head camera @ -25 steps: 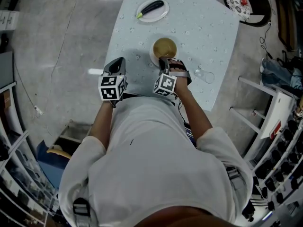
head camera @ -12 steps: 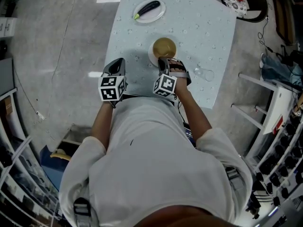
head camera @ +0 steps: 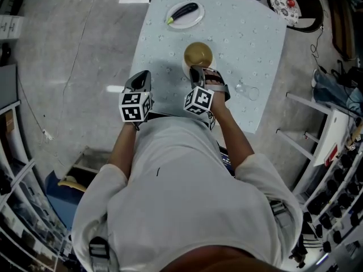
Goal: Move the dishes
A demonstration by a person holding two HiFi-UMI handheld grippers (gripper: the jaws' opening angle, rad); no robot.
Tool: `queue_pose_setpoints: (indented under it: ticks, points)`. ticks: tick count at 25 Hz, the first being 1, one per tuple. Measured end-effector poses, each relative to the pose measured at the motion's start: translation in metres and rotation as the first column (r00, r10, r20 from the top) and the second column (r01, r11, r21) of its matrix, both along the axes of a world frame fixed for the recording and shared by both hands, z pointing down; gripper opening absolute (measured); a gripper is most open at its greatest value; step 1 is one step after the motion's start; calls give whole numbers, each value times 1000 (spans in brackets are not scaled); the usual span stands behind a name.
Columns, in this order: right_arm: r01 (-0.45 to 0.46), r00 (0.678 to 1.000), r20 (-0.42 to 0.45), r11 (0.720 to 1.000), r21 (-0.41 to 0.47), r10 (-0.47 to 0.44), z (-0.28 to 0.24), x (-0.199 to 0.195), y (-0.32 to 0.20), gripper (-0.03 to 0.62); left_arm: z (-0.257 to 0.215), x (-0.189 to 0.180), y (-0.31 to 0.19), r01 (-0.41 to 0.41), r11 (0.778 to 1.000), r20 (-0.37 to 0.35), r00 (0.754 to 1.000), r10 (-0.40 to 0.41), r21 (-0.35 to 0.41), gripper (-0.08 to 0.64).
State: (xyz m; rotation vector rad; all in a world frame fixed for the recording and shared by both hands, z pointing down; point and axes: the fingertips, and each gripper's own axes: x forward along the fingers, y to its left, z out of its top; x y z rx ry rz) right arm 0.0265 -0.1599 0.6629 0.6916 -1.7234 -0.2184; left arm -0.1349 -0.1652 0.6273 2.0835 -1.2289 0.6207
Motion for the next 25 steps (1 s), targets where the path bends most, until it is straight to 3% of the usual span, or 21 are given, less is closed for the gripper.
queue_pose_setpoints:
  ticks: [8, 17, 25]
  points:
    - [125, 992, 24, 992, 23, -126, -6, -55, -21, 21, 2, -49, 12, 123, 992, 18, 992, -122, -6, 20]
    - [267, 963, 15, 963, 38, -268, -7, -114, -35, 21, 3, -99, 33, 247, 969, 32, 969, -247, -13, 20]
    - [324, 946, -11, 946, 23, -324, -3, -141, -37, 23, 8, -124, 52, 302, 953, 32, 953, -302, -27, 20]
